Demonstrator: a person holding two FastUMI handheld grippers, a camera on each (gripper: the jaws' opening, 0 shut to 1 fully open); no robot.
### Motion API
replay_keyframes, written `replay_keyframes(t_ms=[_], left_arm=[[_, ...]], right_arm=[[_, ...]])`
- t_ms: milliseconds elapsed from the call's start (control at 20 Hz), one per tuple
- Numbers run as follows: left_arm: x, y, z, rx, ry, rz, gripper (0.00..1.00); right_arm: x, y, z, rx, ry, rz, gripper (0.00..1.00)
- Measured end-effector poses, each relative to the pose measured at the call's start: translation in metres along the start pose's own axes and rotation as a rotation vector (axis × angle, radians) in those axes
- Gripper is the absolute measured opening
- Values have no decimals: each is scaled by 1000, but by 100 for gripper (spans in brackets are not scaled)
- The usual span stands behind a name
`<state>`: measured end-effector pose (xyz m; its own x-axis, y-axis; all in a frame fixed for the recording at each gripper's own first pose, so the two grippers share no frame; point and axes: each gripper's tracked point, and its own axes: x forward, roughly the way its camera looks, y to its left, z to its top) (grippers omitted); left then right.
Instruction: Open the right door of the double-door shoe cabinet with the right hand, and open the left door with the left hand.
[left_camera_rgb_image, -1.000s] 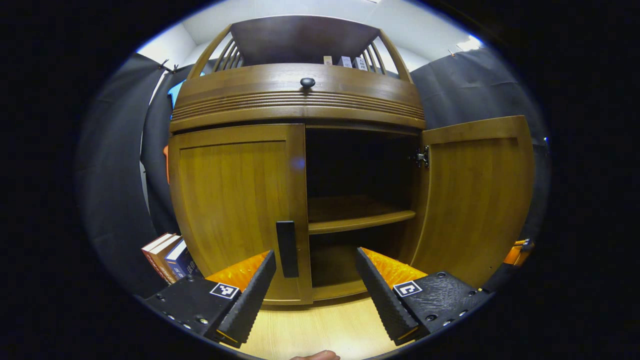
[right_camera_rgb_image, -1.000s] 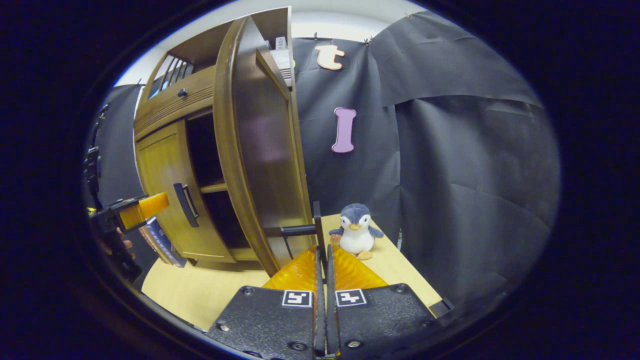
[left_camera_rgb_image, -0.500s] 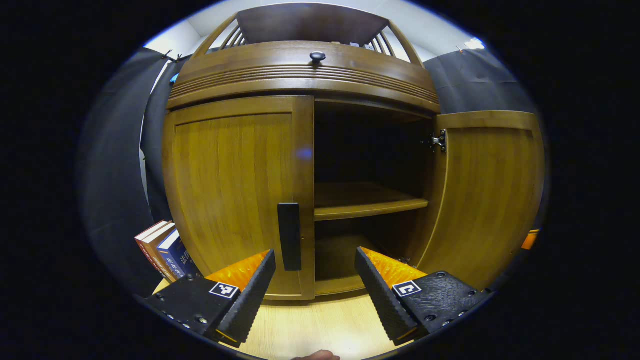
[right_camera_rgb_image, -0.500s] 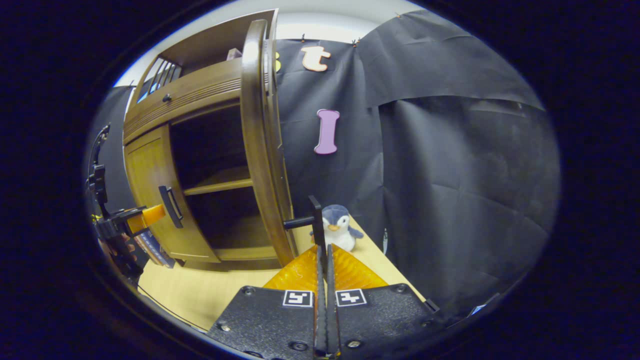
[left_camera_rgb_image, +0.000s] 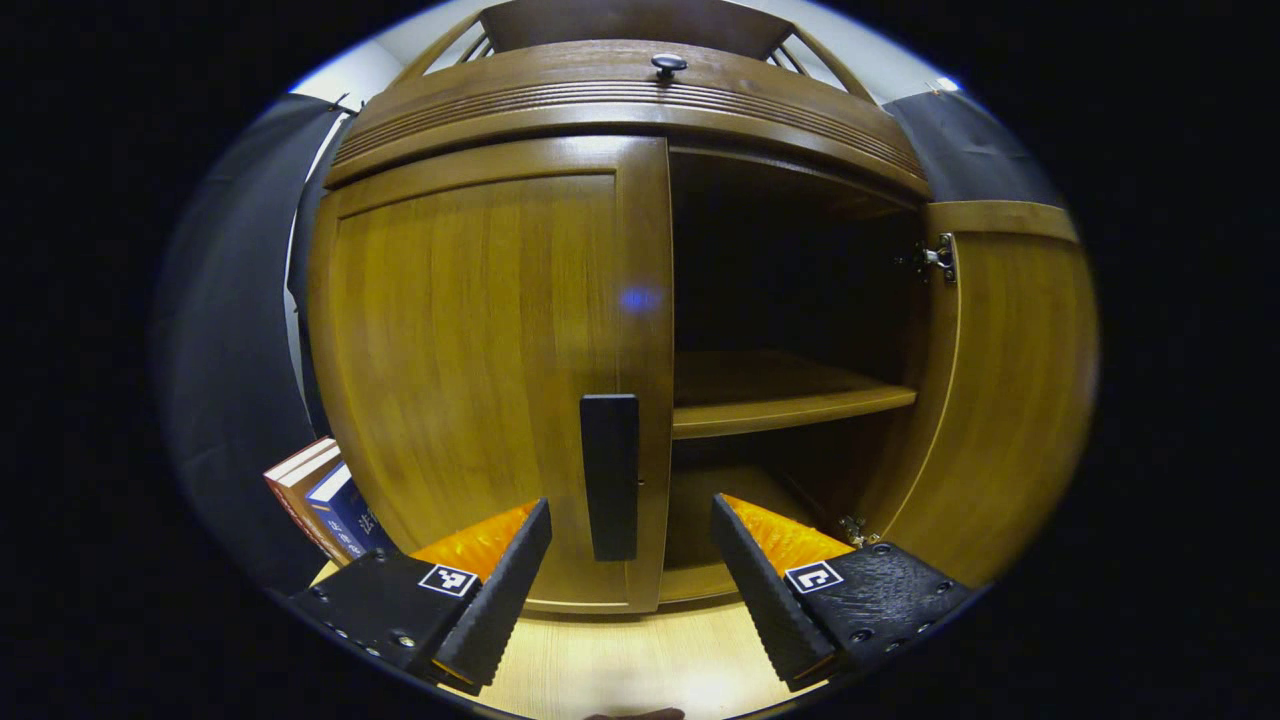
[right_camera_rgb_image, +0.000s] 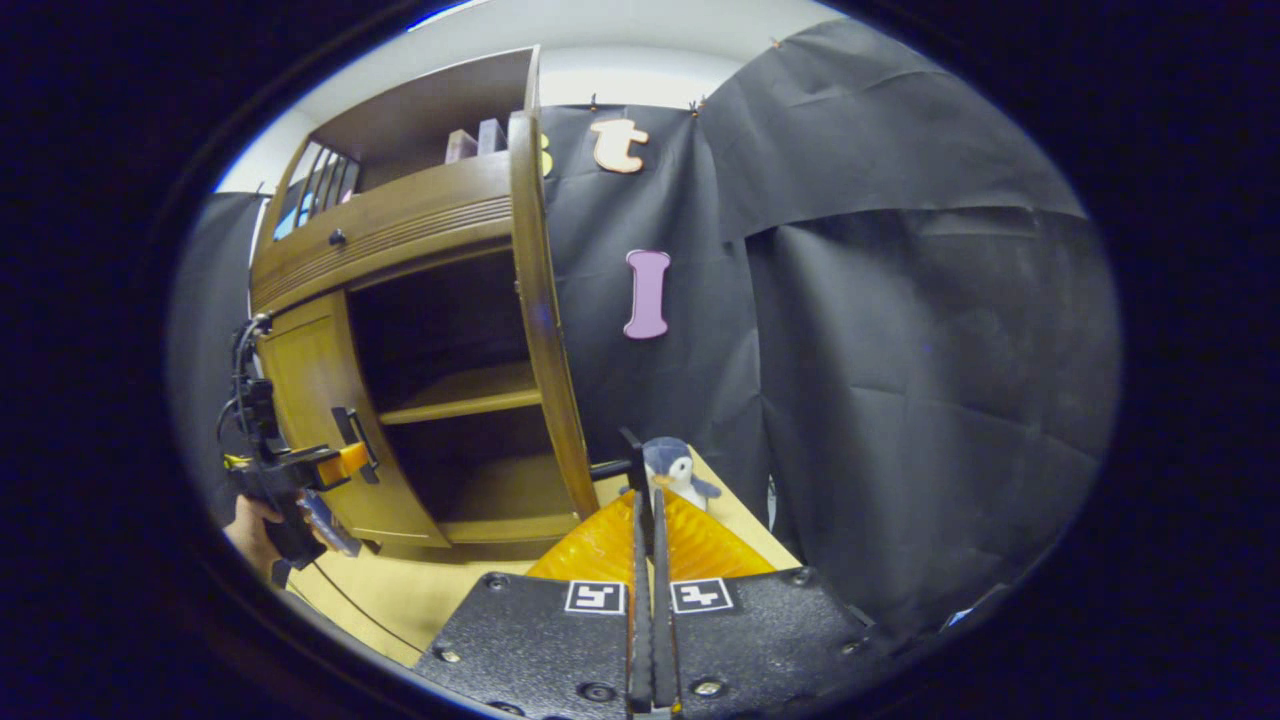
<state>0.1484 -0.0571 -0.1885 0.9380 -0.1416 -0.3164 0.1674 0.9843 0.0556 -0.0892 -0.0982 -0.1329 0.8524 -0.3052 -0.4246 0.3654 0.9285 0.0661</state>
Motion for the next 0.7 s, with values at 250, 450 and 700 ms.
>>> replay_keyframes(t_ms=[250, 450, 700], left_arm=[[20, 7, -3, -31, -9, -3, 96], [33, 11, -6, -36, -3, 0, 95], [44, 15, -2, -40, -36, -2, 99]], right_arm=[[-15, 13, 8, -13, -24, 29, 4], [-23, 32, 14, -30, -36, 82, 6], [-25, 52, 14, -41, -45, 117, 25]])
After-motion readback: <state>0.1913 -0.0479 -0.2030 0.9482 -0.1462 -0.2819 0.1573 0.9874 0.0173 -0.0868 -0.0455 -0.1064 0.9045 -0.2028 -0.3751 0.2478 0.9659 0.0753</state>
